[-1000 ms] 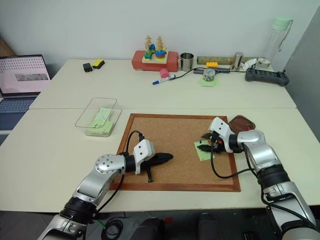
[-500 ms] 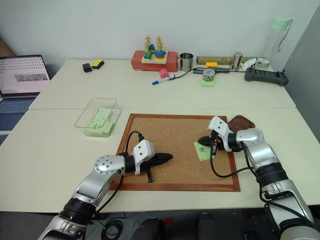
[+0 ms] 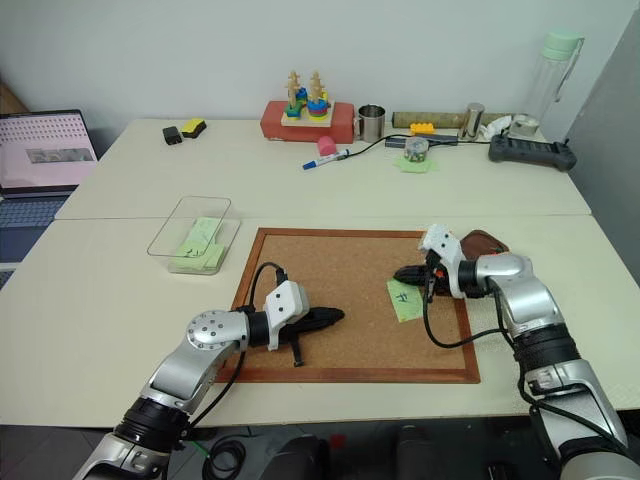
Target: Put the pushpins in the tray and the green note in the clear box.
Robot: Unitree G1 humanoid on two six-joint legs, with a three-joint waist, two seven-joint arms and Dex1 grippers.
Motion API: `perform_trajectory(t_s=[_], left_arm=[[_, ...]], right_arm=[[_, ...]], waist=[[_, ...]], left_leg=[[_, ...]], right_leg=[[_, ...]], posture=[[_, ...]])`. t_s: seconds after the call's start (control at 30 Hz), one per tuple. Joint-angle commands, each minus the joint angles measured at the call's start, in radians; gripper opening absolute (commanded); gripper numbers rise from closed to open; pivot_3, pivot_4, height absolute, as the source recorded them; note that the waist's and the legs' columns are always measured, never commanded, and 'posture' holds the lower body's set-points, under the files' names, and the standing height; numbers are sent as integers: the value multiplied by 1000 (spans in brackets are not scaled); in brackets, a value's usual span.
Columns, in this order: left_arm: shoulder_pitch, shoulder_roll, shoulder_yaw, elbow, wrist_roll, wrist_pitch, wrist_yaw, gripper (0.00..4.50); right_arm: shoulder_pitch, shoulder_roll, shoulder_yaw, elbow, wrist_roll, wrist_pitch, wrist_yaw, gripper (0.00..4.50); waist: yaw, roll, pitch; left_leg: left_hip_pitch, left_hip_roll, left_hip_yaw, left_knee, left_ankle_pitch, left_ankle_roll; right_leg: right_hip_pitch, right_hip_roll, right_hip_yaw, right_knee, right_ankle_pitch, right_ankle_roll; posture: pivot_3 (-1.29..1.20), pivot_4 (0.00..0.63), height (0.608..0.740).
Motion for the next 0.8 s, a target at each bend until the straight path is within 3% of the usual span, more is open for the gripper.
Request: perform_trajectory(t_s=[0.03, 0.17, 0.4, 0.7, 0.8], left_arm=[[28, 16, -35, 11, 32, 28, -22, 0], [28, 13, -39, 10, 34, 30, -21, 0], [27, 12, -36, 12, 33, 28, -15, 0], [21, 17, -31, 17, 34, 29, -20, 0], [25, 19, -29, 13, 35, 31, -20, 0]], right_arm=[[-22, -20, -71, -69, 53, 42, -15, 82], [-24, -53, -118, -89, 70, 71, -36, 82], [-29, -188, -158, 84, -47, -29, -132, 82], [-89, -151, -135, 351, -169, -135, -314, 82], [-109, -138, -134, 411, -188, -165, -343, 567]], waist=[[1, 0, 0], [1, 0, 0], [3, 0, 0], [0, 2, -1], [0, 2, -1]], left_leg=[[0, 0, 0, 0, 0, 0], [0, 0, 0, 0, 0, 0], [0, 0, 1, 0, 0, 0], [1, 0, 3, 0, 0, 0], [1, 0, 3, 0, 0, 0]], right_leg=[[0, 0, 0, 0, 0, 0], [0, 0, 0, 0, 0, 0], [0, 0, 0, -1, 0, 0], [1, 0, 2, 0, 0, 0], [1, 0, 2, 0, 0, 0]], posture=[[0, 150, 740], [0, 150, 740], [0, 150, 740], [0, 150, 740], [0, 150, 740]])
